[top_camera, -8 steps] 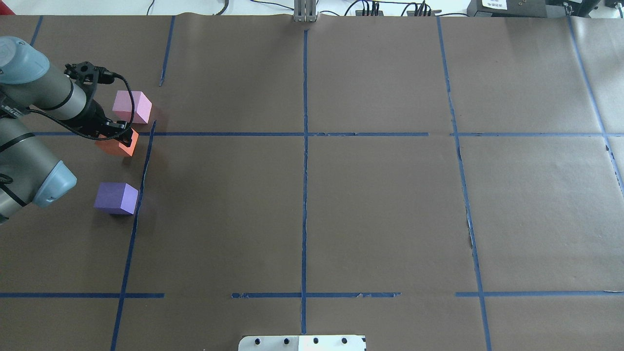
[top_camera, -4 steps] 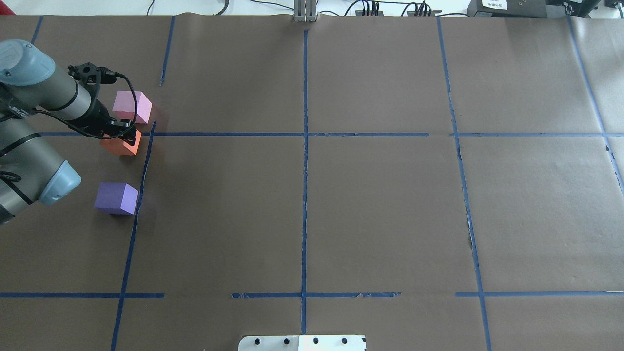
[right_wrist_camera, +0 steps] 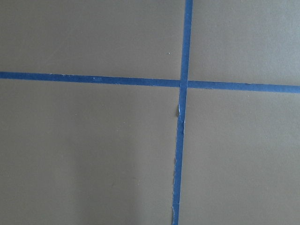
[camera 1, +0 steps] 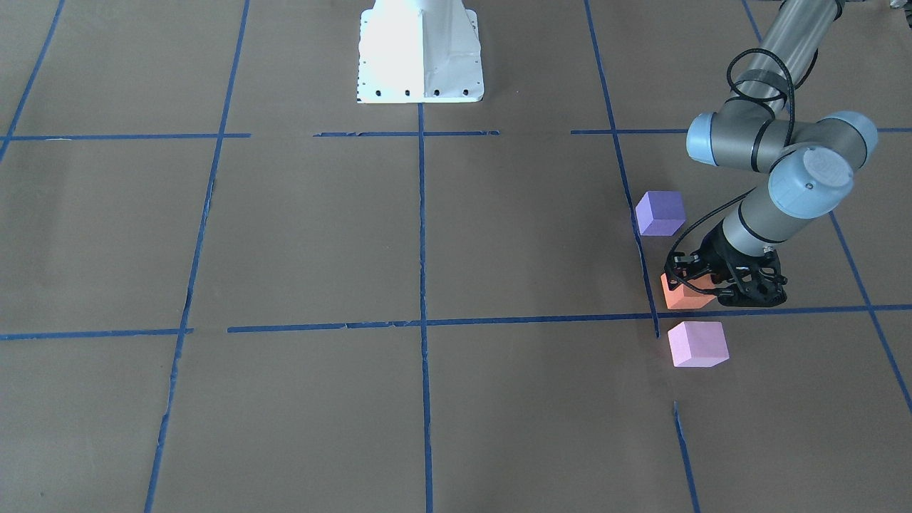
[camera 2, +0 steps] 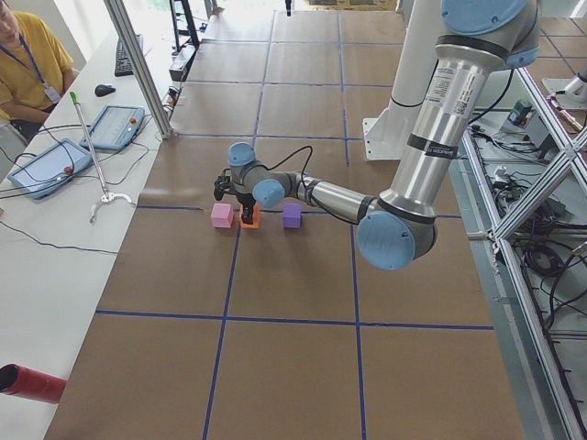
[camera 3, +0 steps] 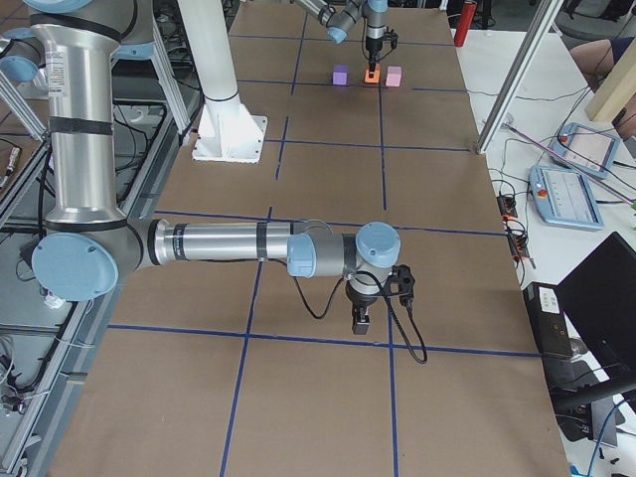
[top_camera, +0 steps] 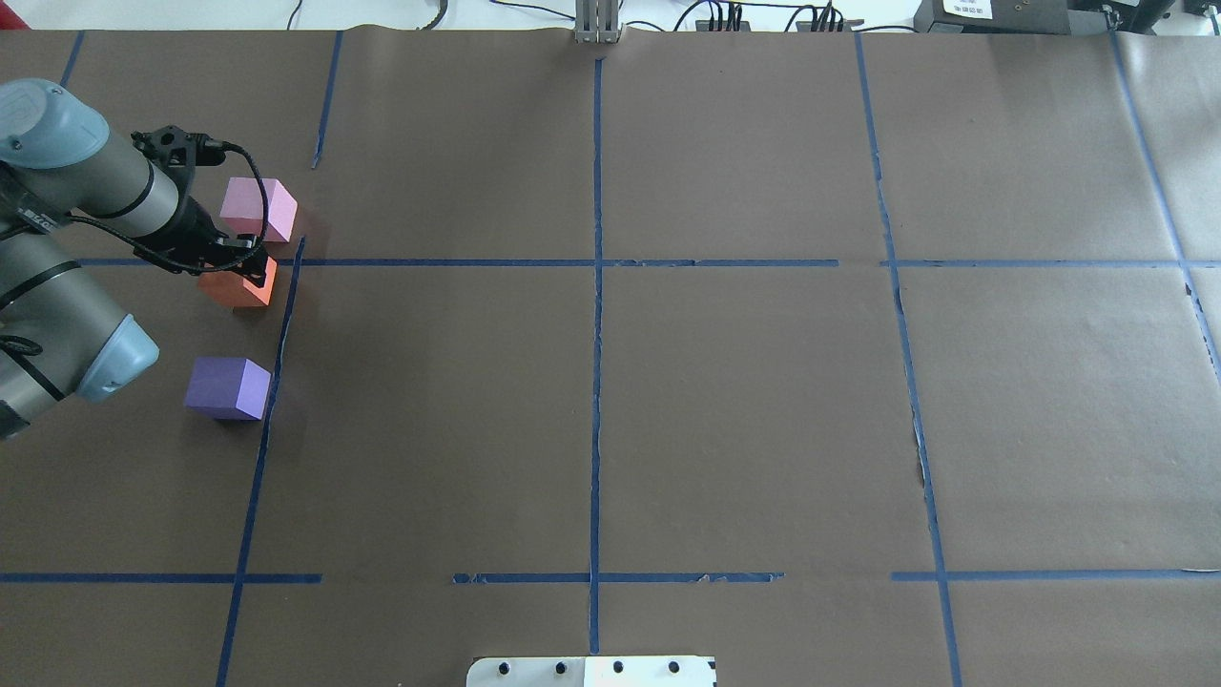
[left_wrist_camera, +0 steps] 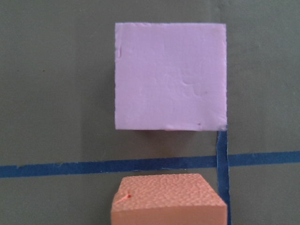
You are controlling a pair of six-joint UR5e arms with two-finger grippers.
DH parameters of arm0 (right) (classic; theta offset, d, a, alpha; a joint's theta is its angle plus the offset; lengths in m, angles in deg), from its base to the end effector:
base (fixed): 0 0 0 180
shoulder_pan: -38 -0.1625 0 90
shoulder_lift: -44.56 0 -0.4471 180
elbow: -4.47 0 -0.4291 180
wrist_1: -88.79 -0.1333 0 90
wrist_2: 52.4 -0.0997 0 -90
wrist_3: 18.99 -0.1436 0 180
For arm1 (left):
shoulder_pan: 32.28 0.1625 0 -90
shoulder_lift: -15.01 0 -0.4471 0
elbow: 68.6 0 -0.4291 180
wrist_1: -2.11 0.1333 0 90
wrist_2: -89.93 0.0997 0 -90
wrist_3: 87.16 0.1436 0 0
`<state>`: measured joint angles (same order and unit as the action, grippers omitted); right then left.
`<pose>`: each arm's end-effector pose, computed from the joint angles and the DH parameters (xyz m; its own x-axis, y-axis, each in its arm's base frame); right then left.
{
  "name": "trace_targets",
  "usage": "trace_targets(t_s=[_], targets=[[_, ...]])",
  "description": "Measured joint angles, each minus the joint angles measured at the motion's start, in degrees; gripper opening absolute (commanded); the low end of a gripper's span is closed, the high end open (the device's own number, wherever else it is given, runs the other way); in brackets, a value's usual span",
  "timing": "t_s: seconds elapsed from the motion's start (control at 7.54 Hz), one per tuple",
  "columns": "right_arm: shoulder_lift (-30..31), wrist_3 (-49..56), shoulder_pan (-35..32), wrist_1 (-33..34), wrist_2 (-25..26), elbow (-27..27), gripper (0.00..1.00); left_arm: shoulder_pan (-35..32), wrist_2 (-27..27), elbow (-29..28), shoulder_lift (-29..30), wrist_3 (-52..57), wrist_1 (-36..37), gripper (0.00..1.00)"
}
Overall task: Arrange blocks in a line
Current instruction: 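Lower the orange cube between the pink and purple cubes, aligning them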
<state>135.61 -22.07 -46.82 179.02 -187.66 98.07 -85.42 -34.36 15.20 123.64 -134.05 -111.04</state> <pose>-0.0162 -0.5249 0.6874 0.7023 -0.0386 0.7109 0.0526 0.9986 0.0023 0.3852 -0.6011 0.5323 0.6735 0.0429 -0.7379 0.0056 0.9980 0.0631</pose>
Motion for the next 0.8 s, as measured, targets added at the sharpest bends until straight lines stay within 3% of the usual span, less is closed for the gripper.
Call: trace_targets(t_s=[0.53, 0.8], targets=[[0.0, 0.0, 0.0, 0.0, 0.0, 0.0, 1.00, 0.5, -0.2, 0.0, 0.0, -1.0, 0.0, 0.34], [0.0, 0.0, 0.0, 0.0, 0.0, 0.0, 1.00, 0.7, -0.2, 0.0, -0.1, -1.2, 0.1, 0.59]])
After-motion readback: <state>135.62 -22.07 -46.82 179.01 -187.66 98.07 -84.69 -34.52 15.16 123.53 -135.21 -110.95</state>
